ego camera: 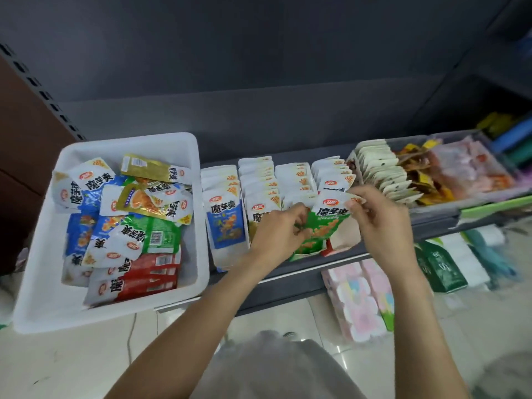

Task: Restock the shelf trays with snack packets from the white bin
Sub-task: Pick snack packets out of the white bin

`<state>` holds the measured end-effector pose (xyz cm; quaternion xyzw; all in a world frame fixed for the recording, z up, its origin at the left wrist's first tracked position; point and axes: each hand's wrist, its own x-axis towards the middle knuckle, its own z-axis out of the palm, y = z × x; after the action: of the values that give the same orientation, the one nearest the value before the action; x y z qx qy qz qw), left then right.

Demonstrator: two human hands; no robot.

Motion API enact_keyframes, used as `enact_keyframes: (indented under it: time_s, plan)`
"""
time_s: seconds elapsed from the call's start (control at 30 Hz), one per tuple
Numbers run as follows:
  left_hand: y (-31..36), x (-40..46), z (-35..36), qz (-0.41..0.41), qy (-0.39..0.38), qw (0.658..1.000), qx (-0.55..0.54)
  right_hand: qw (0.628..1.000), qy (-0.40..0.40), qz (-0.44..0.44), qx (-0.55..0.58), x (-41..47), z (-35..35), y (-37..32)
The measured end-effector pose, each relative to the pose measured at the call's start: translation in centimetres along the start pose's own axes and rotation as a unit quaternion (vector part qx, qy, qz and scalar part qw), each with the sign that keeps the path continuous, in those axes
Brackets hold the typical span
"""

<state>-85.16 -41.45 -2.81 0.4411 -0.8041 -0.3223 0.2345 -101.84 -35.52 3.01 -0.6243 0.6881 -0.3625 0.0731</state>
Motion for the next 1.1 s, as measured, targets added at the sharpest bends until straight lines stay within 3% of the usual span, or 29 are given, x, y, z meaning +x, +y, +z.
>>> enact_keyframes:
  time_s: [0.2,0.43,0.6,0.77,0.9,1.0,1.1]
  plan:
    - [-1.7,0.1,2.2,-0.022,-0.02,0.992,0.123,0.998,-0.047,-0.031,-0.024,-0.7,2.6,2.7]
    - [-1.8,-0.2,2.0,-0.036,0.074,0.989,0.124,0.993,-0.081,-0.061,-0.055,0.4,4.9,2.9]
    - [-1.9,-0.2,1.2,-0.059,0.052,0.989,0.125,0.99,-0.102,-0.045,-0.081,0.6,6.3,3.1]
    - [-1.3,-1.5,-1.7,-0.06,0.108,0.99,0.067,0.992,-0.001,-0.053,-0.112,0.0,5.1,1.0]
    - [-2.7,-5.1,-7.0,-0.004,0.226,0.973,0.046,0.993,0.054,-0.106,-0.018,-0.5,4.5,-3.6]
    - [-6.5,-8.6,-10.7,0.015,0.3,0.95,0.088,0.987,0.0,-0.133,0.087,-0.5,6.5,-7.9]
    - [-12.4,-12.1,-13.7,-0.059,0.243,0.953,0.173,0.969,-0.125,-0.149,0.152,-0.4,11.4,-11.6]
